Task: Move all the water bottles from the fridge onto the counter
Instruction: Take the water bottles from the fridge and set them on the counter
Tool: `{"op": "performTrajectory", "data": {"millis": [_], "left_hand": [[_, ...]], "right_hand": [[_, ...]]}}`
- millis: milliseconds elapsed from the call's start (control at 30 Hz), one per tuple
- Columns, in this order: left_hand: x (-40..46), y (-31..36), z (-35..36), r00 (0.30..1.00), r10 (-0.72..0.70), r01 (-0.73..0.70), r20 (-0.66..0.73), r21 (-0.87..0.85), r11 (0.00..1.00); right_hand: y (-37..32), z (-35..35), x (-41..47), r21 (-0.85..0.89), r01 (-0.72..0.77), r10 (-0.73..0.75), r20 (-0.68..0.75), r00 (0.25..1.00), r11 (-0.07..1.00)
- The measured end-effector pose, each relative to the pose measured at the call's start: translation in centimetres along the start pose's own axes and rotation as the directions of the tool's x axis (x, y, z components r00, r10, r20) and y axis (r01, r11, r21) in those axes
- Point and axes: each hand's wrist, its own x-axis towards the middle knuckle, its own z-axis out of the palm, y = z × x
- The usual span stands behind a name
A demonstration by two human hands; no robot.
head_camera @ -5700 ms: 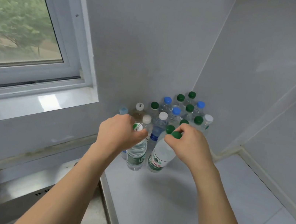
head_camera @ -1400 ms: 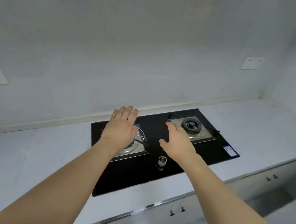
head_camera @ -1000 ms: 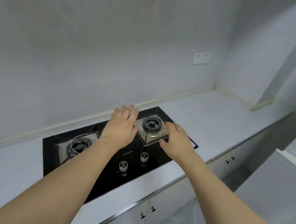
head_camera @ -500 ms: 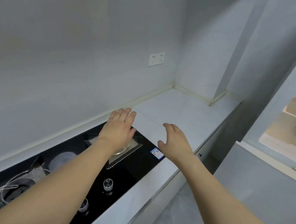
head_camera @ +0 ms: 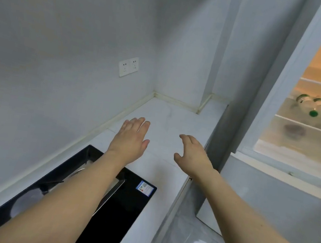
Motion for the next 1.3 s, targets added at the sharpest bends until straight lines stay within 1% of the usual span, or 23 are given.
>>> {"op": "performTrajectory", "data": {"millis": [133,200,367,567,667,800,1000,1100,1200,1300], "left_hand": [[4.0,2.5,1.6,0.998,0.058,-0.058,0.016,-0.017,0.998],[6.7,4.8,2.5,0.995,0.098,-0.097,0.005,-0.028,0.995],[12.2,10.7,3.8,0.988,0.157,-0.158,-0.014,-0.058,0.986],[18.8,18.2,5.0,0.974,0.220,-0.224,-0.050,-0.098,0.970],[21.3,21.4,5.4,0.967,0.244,-0.251,-0.066,-0.122,0.960],[24.4,26.5,6.3,0.947,0.313,-0.320,-0.074,-0.131,0.938],[27.6,32.3,7.3,0.937,0.339,-0.347,-0.077,-0.143,0.927],[29.2,34.8,8.0,0.913,0.404,-0.407,-0.052,-0.140,0.903],[30.9,36.7,9.1,0.859,0.511,-0.513,-0.046,-0.104,0.852],[32.5,38.2,9.9,0.818,0.574,-0.575,-0.036,-0.086,0.814]], "right_hand": [[3.9,-1.8,1.2,-0.016,-0.065,0.065,-0.032,0.997,0.998],[6.6,-3.1,1.9,-0.020,-0.109,0.108,-0.050,0.993,0.994],[12.7,-6.3,3.2,-0.029,-0.163,0.160,-0.093,0.983,0.986],[20.7,-10.6,4.5,0.000,-0.233,0.229,-0.165,0.959,0.973],[24.1,-12.2,4.8,0.013,-0.251,0.249,-0.189,0.950,0.968],[29.1,-14.3,4.9,0.018,-0.294,0.291,-0.217,0.932,0.956],[34.2,-15.8,5.2,0.021,-0.303,0.299,-0.227,0.927,0.953],[36.7,-16.5,5.4,0.036,-0.328,0.327,-0.227,0.917,0.944],[38.9,-16.8,6.0,0.043,-0.364,0.363,-0.229,0.903,0.931],[40.7,-17.0,6.9,0.051,-0.394,0.394,-0.236,0.888,0.918]]}}
